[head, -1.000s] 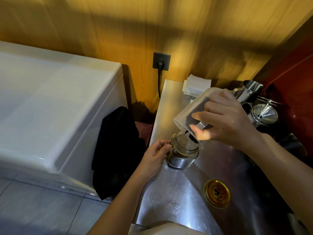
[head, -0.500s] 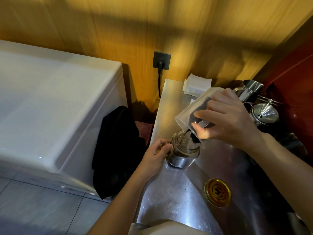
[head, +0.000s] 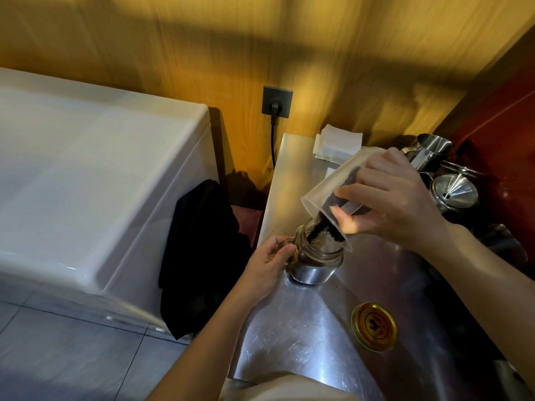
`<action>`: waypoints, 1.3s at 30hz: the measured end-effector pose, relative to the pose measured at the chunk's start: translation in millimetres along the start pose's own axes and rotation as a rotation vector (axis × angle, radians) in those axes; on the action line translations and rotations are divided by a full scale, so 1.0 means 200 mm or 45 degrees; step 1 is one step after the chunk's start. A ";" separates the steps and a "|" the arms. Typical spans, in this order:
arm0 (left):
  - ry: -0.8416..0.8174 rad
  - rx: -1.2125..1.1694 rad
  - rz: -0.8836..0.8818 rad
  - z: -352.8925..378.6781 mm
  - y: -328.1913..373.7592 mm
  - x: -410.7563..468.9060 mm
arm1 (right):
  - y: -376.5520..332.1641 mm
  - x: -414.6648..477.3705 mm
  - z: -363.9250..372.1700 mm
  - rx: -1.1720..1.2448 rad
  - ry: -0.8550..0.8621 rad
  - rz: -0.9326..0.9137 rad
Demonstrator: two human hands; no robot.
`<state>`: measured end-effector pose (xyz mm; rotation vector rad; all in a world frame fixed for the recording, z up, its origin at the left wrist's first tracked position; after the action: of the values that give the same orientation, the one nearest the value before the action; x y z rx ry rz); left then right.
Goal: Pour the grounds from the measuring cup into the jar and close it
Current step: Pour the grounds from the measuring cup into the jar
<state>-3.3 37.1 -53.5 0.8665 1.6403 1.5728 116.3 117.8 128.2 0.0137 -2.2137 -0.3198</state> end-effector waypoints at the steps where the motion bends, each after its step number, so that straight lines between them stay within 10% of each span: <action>1: -0.004 0.008 -0.002 0.00 0.00 0.00 | 0.00 0.00 0.00 -0.001 0.000 -0.001; 39: -0.001 -0.016 0.010 0.00 -0.03 0.01 | 0.01 0.00 0.01 0.046 -0.017 0.036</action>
<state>-4.6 37.3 -59.6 0.8685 1.6266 1.5862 115.3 120.7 126.9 -0.0001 -2.2310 -0.2652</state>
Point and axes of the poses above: each hand's wrist, its own x-axis towards the middle knuckle, its own z-axis out of the palm, y = z × x, the point moved 4 cm from there along x, towards the middle knuckle, and after that the axes turned 13 degrees about y, right-handed, at the moved point
